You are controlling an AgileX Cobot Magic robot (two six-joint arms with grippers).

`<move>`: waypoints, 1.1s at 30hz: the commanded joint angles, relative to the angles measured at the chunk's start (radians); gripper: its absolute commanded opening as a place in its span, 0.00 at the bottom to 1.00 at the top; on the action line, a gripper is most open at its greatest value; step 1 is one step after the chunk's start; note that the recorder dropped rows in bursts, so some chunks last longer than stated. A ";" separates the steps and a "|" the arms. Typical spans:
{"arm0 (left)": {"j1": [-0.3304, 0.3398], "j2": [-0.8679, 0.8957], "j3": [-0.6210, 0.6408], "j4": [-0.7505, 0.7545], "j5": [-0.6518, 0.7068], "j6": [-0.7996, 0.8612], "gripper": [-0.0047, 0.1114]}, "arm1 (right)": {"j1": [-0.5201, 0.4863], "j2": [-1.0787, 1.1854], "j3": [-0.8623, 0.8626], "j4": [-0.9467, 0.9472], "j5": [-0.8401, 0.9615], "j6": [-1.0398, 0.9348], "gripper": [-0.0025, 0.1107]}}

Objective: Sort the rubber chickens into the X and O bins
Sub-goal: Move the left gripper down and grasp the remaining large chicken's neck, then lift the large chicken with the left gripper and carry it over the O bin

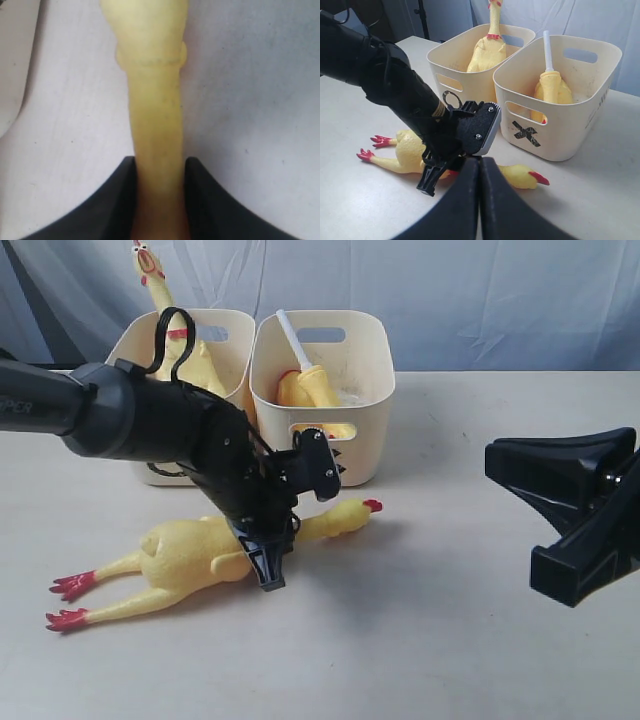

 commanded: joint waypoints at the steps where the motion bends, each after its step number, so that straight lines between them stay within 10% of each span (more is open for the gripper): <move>1: -0.006 -0.007 -0.033 -0.005 0.131 -0.098 0.04 | -0.006 -0.002 0.004 0.001 0.006 -0.002 0.02; 15: -0.006 -0.271 -0.114 0.030 0.200 -0.534 0.04 | -0.006 -0.002 0.004 0.004 0.005 -0.002 0.02; 33: 0.035 -0.405 -0.327 0.540 0.236 -1.231 0.04 | -0.006 -0.002 0.004 0.004 0.001 -0.002 0.02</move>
